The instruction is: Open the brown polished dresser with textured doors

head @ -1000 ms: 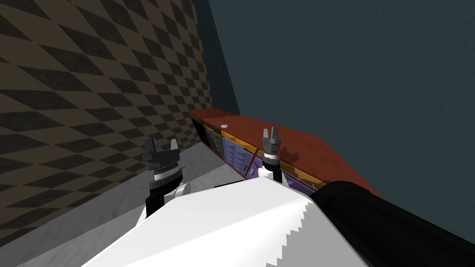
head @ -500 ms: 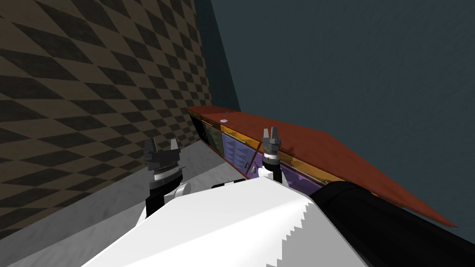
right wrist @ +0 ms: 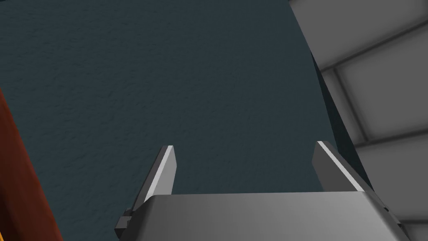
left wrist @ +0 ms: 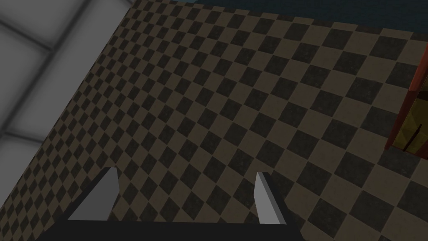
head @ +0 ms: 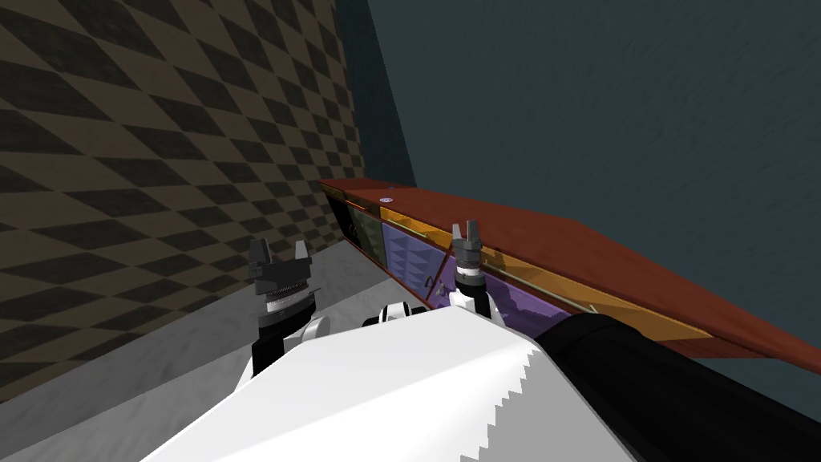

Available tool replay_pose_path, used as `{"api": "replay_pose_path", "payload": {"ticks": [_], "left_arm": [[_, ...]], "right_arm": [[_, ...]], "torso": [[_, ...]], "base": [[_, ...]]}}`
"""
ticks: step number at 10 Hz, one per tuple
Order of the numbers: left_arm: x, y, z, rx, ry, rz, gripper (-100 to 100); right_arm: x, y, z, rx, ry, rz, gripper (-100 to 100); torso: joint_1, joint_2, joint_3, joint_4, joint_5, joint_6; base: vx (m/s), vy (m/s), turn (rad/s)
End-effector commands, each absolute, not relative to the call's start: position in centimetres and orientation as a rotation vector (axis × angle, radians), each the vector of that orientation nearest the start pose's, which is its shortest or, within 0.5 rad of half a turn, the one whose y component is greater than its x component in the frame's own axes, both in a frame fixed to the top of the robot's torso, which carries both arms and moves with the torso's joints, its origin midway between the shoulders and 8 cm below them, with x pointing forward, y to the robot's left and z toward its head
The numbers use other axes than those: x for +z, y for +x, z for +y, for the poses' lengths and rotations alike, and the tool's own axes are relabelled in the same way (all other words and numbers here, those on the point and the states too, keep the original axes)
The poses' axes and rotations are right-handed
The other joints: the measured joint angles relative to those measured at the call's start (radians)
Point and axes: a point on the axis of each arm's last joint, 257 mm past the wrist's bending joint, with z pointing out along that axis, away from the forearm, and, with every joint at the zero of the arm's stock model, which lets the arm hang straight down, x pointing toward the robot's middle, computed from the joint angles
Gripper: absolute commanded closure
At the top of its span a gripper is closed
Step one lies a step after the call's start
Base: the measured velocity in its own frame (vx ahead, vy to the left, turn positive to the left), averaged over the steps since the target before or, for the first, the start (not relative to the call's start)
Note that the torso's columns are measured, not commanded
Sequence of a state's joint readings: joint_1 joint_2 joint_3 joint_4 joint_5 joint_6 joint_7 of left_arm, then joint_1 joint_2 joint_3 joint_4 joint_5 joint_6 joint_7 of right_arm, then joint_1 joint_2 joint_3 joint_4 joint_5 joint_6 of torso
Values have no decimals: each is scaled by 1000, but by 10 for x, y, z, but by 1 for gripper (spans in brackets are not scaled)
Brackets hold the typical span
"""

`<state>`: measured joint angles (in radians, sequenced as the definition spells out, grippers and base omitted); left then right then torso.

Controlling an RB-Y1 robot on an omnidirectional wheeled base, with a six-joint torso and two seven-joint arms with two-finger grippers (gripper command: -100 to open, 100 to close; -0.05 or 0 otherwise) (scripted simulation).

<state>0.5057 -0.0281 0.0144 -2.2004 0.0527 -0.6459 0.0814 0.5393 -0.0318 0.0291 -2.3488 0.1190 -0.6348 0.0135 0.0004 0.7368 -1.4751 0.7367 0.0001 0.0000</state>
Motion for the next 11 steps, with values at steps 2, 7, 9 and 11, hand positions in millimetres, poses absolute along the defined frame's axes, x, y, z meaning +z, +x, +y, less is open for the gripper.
{"api": "replay_pose_path", "payload": {"ticks": [2, 7, 9, 11], "left_arm": [[15, 330, 294, -1401, -686, 485, 0], [15, 330, 294, -1401, -686, 485, 0], [15, 330, 294, -1401, -686, 485, 0], [15, 330, 294, -1401, -686, 485, 0]], "right_arm": [[45, 314, -237, 1152, 327, 760, -100], [9, 325, -238, 875, 172, 994, -100], [1, 327, -240, 808, 134, 1037, -100], [-14, 330, -245, 682, 58, 1118, -100]], "torso": [[0, 1, -1, 1, 0, 0], [0, 0, -1, 1, 0, 0], [-1, 2, -1, 1, 0, 0], [-1, 2, 0, 2, 0, 0]], "base": [[24, 37, -23], [32, 61, -30], [22, 52, -22], [24, 47, -28]]}}
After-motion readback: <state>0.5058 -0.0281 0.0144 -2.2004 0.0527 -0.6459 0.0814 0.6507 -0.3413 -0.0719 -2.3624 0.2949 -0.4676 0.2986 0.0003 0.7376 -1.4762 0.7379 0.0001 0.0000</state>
